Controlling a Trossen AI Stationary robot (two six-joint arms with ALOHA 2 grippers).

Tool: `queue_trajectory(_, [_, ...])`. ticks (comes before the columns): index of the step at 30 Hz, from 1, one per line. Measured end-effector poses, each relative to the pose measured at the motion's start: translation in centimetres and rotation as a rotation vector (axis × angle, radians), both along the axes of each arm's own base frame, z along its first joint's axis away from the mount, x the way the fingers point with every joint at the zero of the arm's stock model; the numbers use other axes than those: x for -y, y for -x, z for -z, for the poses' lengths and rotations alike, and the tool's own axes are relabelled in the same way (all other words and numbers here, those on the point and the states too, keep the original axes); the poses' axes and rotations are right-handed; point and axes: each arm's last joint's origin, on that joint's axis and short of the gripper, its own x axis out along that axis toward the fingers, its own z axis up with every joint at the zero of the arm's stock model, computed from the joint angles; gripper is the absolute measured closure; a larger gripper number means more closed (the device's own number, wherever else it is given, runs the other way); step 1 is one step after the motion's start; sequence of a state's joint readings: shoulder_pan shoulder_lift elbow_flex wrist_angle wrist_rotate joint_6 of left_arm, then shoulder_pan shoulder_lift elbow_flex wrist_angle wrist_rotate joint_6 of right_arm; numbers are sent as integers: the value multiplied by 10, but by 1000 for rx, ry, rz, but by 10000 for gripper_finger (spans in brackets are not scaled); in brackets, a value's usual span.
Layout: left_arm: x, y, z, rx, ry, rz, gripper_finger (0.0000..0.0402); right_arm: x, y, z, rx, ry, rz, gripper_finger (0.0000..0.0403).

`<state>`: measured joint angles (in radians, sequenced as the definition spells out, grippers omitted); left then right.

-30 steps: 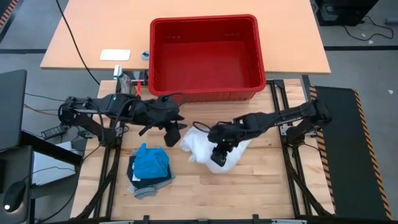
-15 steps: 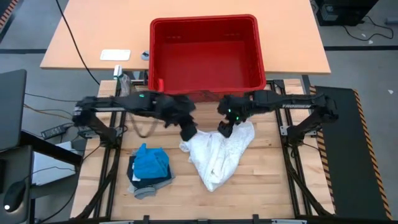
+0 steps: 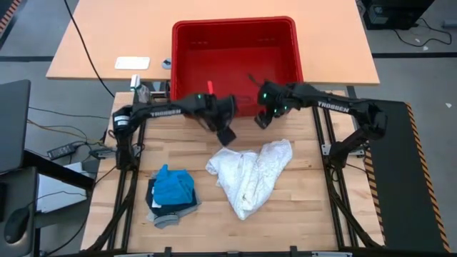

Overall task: Fold laundry
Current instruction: Fold the white blouse

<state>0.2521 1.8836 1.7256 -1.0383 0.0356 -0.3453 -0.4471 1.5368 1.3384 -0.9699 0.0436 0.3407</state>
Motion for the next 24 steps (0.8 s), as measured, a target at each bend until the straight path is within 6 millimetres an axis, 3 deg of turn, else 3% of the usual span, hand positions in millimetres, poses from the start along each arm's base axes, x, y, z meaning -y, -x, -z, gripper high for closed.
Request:
queue_trajectory(8, [-81,21,-11,128,-59,-185,244,65,20,-10,150,141,20,172])
queue_trajectory(12, [-102,28,-22,191,-77,-241,244,82,33,-11,163,155,24,172])
queue_trajectory(17, [-90,26,-25,194,-11,-167,244,76,47,-6,124,-26,-34,172])
queue_trajectory(24, [-35,3,-9,237,160,158,244,41,32,5,130,-234,-284,172])
